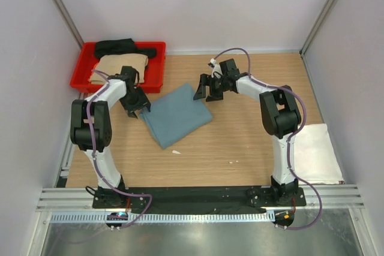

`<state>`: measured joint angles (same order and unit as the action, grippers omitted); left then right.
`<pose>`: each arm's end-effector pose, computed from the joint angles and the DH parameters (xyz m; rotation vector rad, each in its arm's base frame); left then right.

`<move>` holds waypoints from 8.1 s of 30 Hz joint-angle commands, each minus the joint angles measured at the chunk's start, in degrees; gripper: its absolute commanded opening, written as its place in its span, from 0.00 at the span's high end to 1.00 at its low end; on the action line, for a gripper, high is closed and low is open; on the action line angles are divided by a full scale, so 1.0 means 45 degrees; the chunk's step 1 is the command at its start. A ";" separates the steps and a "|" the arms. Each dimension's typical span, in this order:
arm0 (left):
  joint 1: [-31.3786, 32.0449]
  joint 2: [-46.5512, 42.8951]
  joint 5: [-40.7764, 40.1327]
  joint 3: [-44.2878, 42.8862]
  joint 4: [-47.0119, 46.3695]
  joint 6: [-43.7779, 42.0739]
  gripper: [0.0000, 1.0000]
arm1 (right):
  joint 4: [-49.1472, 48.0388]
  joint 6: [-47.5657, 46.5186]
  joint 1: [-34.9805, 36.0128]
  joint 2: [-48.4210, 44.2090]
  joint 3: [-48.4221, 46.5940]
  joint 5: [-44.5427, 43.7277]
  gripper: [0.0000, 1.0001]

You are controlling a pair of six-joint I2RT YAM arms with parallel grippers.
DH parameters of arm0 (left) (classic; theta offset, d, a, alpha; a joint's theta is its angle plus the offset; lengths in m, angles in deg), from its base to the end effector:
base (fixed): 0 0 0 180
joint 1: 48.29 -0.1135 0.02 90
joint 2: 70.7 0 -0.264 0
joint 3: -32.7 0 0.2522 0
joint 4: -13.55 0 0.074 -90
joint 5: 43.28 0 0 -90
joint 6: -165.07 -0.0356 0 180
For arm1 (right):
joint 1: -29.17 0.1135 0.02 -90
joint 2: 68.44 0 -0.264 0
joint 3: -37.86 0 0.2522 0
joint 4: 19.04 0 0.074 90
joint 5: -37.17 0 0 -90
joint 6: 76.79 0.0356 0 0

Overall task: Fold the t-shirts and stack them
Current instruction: Neatly place the folded tshirt to the corner, then reset both grippers

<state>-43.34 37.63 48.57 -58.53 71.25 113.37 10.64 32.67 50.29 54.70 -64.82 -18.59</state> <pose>0.3713 -0.0333 0.1842 -0.8264 2.7808 -0.1862 0.4283 0.1869 0.1670 -0.3152 2.4943 1.0361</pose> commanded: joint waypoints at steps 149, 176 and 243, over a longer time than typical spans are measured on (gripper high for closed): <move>0.3236 -0.5187 0.3729 0.2840 -0.0624 -0.0778 0.42 | 0.4604 0.3663 -0.5592 -1.0155 0.5621 -1.3643 0.98; 0.3236 -0.5031 0.5507 0.3134 -0.1620 -0.0993 0.42 | 0.8804 0.3702 -0.8210 -1.1698 0.2613 -1.5108 0.98; 0.3236 -0.5129 0.6992 0.3954 -0.2500 -0.0563 0.42 | 1.0020 0.3566 -1.1690 -1.3182 0.4565 -1.4174 0.00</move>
<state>-28.80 15.93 78.36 -41.16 62.07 110.68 58.93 49.90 -4.85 -2.90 -43.82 -87.52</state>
